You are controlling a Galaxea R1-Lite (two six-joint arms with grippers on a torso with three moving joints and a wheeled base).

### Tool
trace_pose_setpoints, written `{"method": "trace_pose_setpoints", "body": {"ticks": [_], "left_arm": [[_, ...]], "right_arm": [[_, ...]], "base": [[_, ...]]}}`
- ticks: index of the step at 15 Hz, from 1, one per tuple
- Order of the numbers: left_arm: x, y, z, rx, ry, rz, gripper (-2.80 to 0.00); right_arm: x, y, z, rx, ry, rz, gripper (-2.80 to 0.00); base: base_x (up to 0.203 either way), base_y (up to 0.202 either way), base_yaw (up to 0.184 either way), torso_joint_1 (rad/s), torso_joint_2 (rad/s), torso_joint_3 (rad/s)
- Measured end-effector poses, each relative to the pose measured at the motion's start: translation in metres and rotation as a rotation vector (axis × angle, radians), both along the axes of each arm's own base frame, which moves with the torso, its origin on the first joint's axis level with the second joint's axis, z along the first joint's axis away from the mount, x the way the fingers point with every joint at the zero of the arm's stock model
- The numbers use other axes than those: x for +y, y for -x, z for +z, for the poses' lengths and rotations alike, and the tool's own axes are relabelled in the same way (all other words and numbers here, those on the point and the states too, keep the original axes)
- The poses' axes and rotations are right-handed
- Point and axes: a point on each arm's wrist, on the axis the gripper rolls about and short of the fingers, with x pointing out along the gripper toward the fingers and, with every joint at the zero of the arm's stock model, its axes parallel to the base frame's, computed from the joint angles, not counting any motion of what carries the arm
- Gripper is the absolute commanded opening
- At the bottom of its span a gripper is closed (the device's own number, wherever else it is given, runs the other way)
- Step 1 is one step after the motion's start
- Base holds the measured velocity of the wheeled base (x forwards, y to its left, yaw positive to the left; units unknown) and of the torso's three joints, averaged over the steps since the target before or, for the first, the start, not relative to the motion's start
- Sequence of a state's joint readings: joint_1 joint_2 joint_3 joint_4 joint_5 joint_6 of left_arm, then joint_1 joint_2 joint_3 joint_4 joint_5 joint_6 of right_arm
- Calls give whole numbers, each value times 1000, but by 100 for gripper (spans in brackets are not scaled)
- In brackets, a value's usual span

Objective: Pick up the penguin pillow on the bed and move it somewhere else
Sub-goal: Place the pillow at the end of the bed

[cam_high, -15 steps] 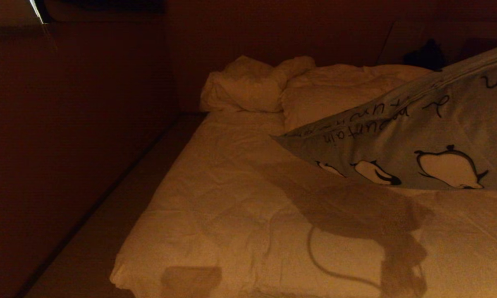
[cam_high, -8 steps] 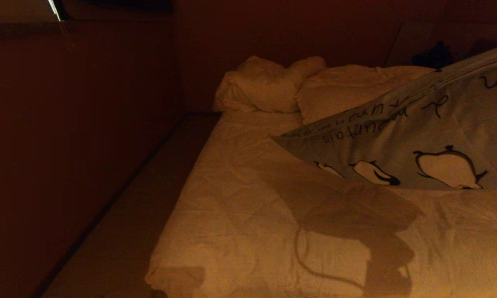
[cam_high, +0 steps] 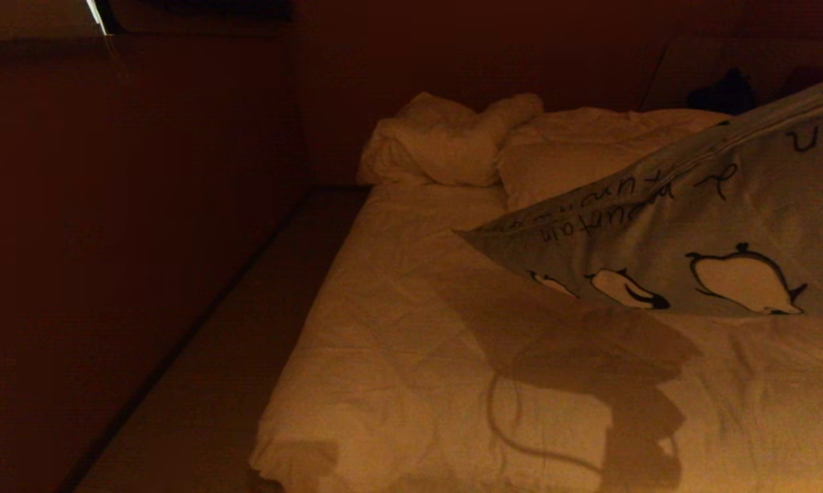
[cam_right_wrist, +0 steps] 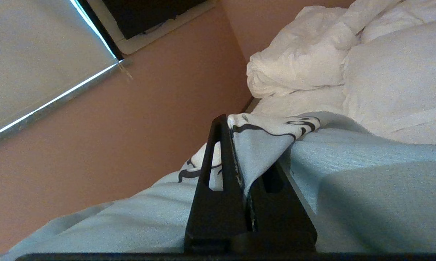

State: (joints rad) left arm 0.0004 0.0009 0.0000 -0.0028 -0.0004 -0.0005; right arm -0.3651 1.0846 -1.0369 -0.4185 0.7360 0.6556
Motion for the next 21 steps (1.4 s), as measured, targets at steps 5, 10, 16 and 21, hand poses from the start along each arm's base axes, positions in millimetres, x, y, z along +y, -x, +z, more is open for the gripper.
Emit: {"method": "trace_pose_setpoints", "body": {"ticks": [5, 10, 16, 21], "left_arm": [[0, 0, 0, 0, 0, 0, -280], [0, 0, 0, 0, 0, 0, -280], [0, 0, 0, 0, 0, 0, -280], [0, 0, 0, 0, 0, 0, -280]], "right_arm": [[-3, -18, 3, 37, -12, 23, -280], [15, -72, 36, 22, 8, 134, -280], [98, -178, 33, 97, 109, 229, -280], [156, -238, -18, 248, 243, 58, -280]], "base": [[0, 0, 0, 0, 0, 0], [0, 0, 0, 0, 0, 0], [0, 0, 0, 0, 0, 0], [0, 0, 0, 0, 0, 0]]}}
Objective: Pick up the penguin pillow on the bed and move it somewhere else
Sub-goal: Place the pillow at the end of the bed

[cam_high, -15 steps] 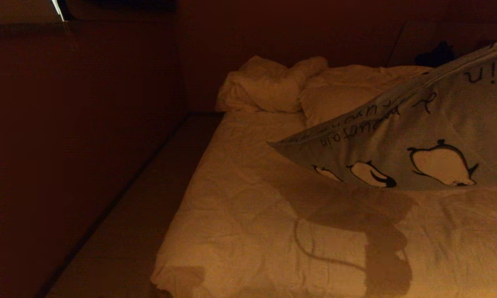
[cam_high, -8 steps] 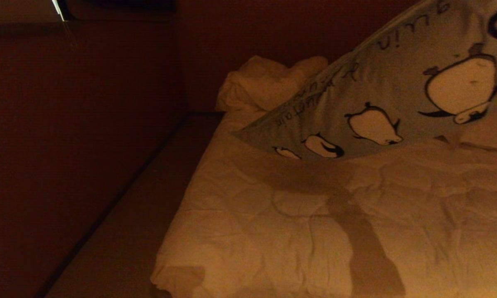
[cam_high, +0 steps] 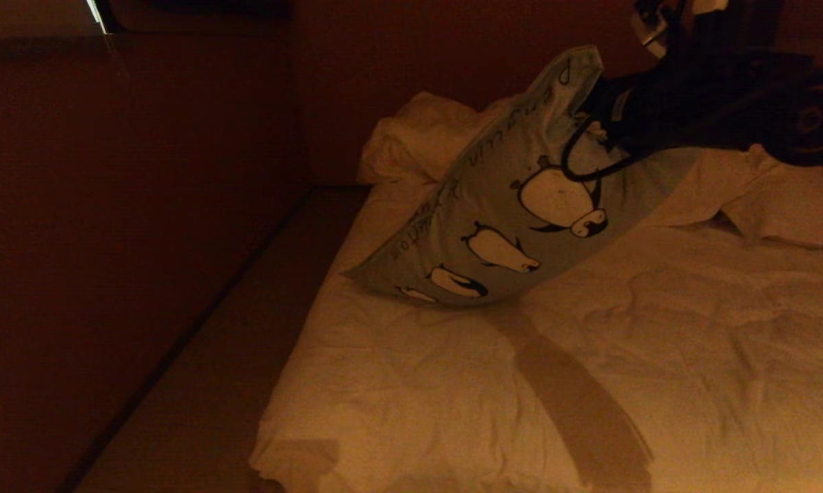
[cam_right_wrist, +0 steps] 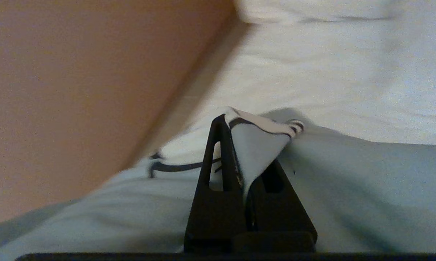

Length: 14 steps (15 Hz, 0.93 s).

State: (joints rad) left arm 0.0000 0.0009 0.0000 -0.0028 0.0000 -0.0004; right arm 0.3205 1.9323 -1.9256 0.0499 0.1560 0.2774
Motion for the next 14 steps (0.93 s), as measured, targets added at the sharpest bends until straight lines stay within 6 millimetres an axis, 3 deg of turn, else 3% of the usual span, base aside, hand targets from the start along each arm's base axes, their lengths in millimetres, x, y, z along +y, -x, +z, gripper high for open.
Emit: {"method": "trace_pose_setpoints", "body": {"ticks": [3, 6, 10, 14], "left_arm": [[0, 0, 0, 0, 0, 0, -280], [0, 0, 0, 0, 0, 0, -280], [0, 0, 0, 0, 0, 0, -280], [0, 0, 0, 0, 1, 0, -280]], "right_arm": [[15, -13, -19, 17, 83, -165, -280], [29, -12, -35, 28, 132, -298, -280], [48, -5, -94, 171, 275, -396, -280], [64, 19, -151, 316, 423, -370, -280]], "base": [[0, 0, 0, 0, 0, 0], [0, 0, 0, 0, 0, 0], [0, 0, 0, 0, 0, 0], [0, 0, 0, 0, 0, 0]]}}
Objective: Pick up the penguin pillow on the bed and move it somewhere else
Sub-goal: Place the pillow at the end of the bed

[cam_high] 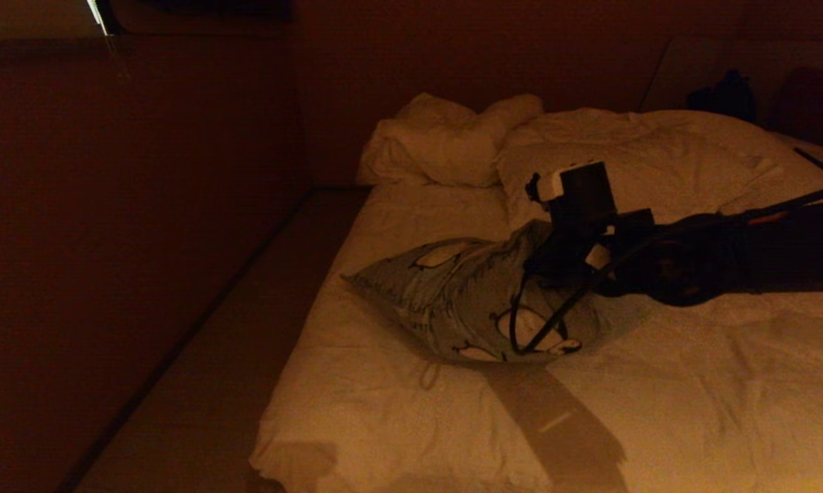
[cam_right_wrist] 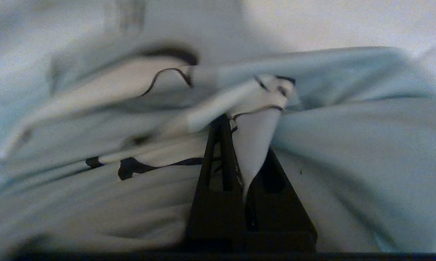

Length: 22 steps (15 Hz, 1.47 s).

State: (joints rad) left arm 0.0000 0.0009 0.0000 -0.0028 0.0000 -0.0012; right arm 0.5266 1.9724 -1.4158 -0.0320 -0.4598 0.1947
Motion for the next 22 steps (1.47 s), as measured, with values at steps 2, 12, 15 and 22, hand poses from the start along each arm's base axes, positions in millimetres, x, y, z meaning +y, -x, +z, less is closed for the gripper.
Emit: {"method": "trace_pose_setpoints", "body": {"ticks": [2, 12, 15, 22], "left_arm": [[0, 0, 0, 0, 0, 0, -280], [0, 0, 0, 0, 0, 0, -280], [0, 0, 0, 0, 0, 0, -280], [0, 0, 0, 0, 0, 0, -280]], "right_arm": [[2, 15, -26, 78, 43, 29, -280], [5, 83, -74, 114, 71, 168, 0], [4, 85, -72, 67, 41, 171, 0], [-1, 92, -55, -27, -4, 168, 0]], "base": [[0, 0, 0, 0, 0, 0], [0, 0, 0, 0, 0, 0], [0, 0, 0, 0, 0, 0], [0, 0, 0, 0, 0, 0]]}}
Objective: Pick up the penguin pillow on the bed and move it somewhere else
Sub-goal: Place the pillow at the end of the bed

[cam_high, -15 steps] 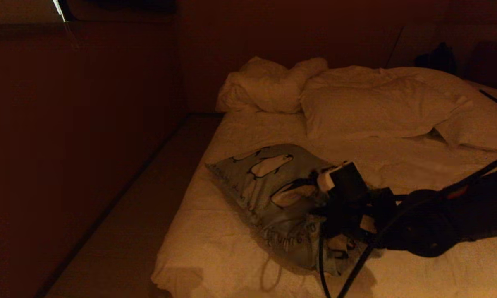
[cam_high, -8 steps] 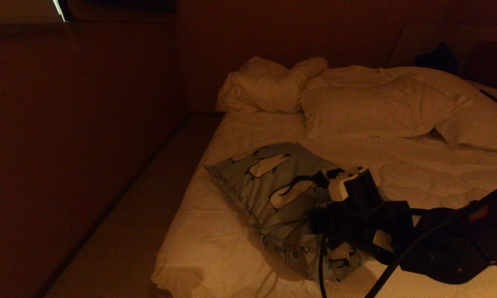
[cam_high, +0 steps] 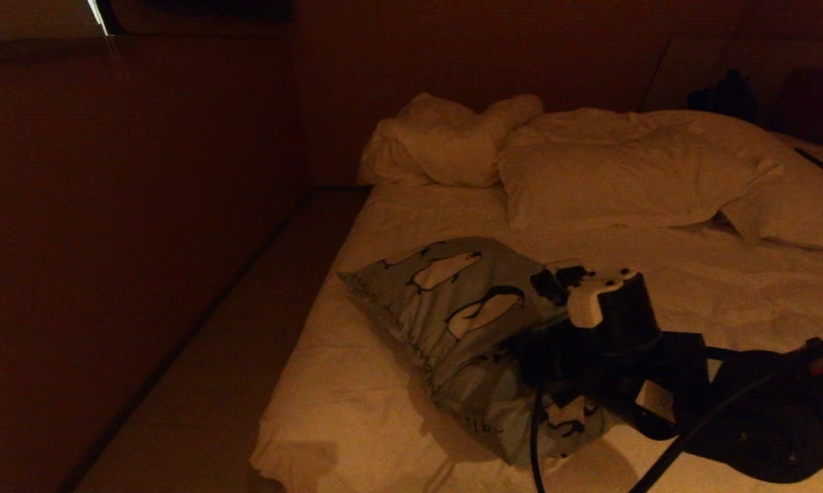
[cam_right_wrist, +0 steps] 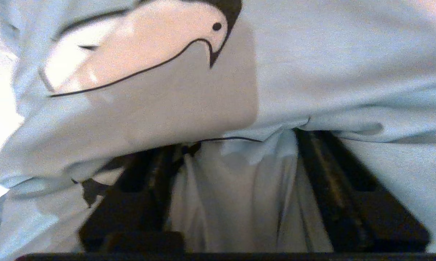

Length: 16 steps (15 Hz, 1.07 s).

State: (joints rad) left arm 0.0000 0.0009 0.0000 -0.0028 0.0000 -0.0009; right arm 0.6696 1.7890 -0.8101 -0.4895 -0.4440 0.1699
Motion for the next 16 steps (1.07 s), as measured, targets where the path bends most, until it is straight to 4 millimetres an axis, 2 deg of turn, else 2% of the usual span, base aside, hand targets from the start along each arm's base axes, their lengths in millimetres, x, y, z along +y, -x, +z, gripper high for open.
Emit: {"method": "trace_pose_setpoints", "body": {"ticks": [3, 8, 11, 16], "left_arm": [[0, 0, 0, 0, 0, 0, -280], [0, 0, 0, 0, 0, 0, -280], [0, 0, 0, 0, 0, 0, -280], [0, 0, 0, 0, 0, 0, -280]], "right_arm": [[-14, 20, 15, -36, 8, 16, 0], [-41, 56, 16, -46, 93, 87, 0], [-48, 66, 16, -56, 142, 135, 0], [-51, 69, 15, -61, 182, 172, 0]], "base": [[0, 0, 0, 0, 0, 0], [0, 0, 0, 0, 0, 0], [0, 0, 0, 0, 0, 0], [0, 0, 0, 0, 0, 0]]}}
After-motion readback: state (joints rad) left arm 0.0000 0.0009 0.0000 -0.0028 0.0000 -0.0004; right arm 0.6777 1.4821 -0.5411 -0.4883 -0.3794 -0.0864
